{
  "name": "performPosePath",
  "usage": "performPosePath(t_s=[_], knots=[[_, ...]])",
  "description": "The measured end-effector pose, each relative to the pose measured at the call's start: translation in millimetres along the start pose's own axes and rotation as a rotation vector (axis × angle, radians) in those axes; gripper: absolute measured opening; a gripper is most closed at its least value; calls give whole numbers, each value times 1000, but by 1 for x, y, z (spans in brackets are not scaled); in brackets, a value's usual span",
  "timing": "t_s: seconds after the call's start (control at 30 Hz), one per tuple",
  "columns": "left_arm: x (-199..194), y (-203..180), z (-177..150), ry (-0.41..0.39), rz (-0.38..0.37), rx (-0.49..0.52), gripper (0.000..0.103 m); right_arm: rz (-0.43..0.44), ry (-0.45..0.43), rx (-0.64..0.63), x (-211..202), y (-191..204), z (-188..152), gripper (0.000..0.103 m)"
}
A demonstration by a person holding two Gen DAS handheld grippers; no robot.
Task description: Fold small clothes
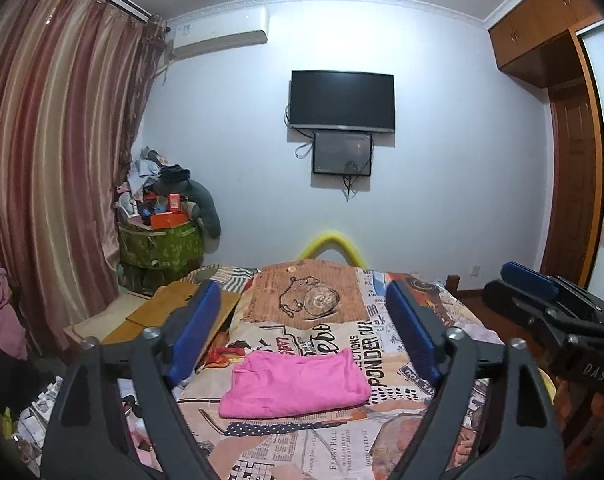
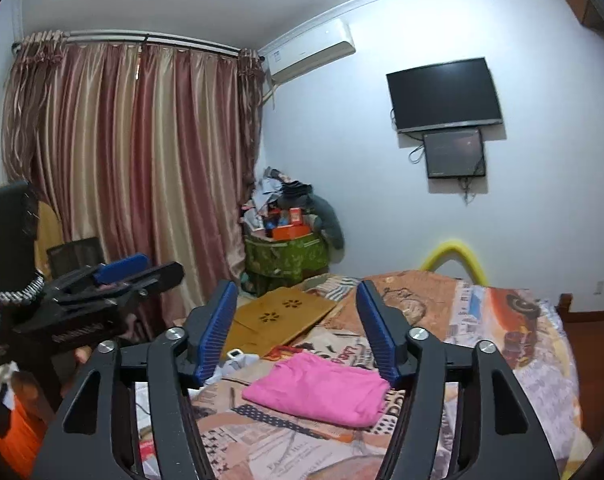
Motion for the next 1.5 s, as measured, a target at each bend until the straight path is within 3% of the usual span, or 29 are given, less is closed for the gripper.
performPosePath(t_s=[0.13,0.33,1.5], knots=[[-8,1,0,-19,17,-7,102,-17,-19,-3,-2,-4,5,89],[-12,2,-2,-21,34,-7,103,-44,-38,-4,-5,-7,7,102],[-2,2,-18,25,25,-24,103,-69,-3,7,-11,-9,1,102]])
Point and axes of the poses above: each gripper's, at about its wrist camera, not at the fingertips, and x roughly the way its jaws point, y to its left, z to its top, the point moved 6 cm from there along x, roughly the way its jaws point, and after that the axes turned 11 degrees about x, right-handed, at the moved point
